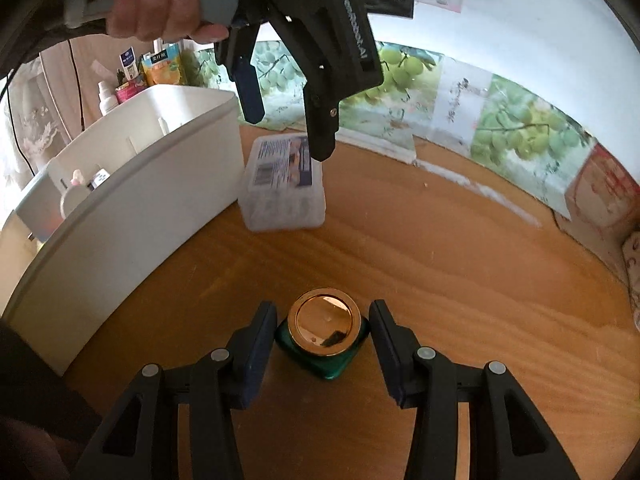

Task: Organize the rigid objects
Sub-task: 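Lower the left gripper onto the clear box while the right lowers onto the green jar, then grasp the clear box with the left gripper while the right grasps the gold-lidded jar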

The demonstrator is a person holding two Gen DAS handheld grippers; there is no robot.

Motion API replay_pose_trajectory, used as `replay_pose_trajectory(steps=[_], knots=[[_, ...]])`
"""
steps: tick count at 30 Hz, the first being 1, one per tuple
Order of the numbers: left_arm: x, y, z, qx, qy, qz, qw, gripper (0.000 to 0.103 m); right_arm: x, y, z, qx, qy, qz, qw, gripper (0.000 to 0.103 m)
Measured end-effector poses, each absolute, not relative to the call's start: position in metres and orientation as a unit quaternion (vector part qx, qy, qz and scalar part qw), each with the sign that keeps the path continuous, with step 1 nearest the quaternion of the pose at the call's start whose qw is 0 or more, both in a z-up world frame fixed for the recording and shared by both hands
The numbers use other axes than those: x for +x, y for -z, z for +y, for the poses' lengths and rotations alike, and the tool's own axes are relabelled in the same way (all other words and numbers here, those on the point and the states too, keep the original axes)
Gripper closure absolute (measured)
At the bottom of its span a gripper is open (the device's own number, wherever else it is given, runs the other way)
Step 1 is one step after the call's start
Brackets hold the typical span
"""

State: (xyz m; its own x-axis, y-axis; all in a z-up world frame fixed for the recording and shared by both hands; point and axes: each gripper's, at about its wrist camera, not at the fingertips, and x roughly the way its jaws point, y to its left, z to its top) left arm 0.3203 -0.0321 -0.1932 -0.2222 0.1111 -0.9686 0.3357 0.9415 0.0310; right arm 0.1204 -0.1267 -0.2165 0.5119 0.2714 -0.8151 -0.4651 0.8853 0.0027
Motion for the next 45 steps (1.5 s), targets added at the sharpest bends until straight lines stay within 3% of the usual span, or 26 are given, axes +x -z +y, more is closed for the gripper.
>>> replay_pose_trajectory(steps=[10,23,32,45], knots=[[0.306,0.209,-0.049,0.192,0.111,0.774,0.593,0.015,0.107,0.216,-0.131,-0.105,-0.208,0.453,0.86,0.055],[0.304,0.22,-0.071,0.202,0.124,0.771,0.591,0.001,0.106,0.216,-0.134,-0.101,-0.203,0.456,0.861,0.055],[0.313,0.225,-0.074,0.215,0.095,0.76,0.606,0.001,0.105,0.216,-0.13,-0.11,-0.202,0.459,0.858,0.055],[0.327,0.243,-0.061,0.15,0.08,0.788,0.592,0.002,0.103,0.214,-0.13,-0.114,-0.205,0.464,0.854,0.055]])
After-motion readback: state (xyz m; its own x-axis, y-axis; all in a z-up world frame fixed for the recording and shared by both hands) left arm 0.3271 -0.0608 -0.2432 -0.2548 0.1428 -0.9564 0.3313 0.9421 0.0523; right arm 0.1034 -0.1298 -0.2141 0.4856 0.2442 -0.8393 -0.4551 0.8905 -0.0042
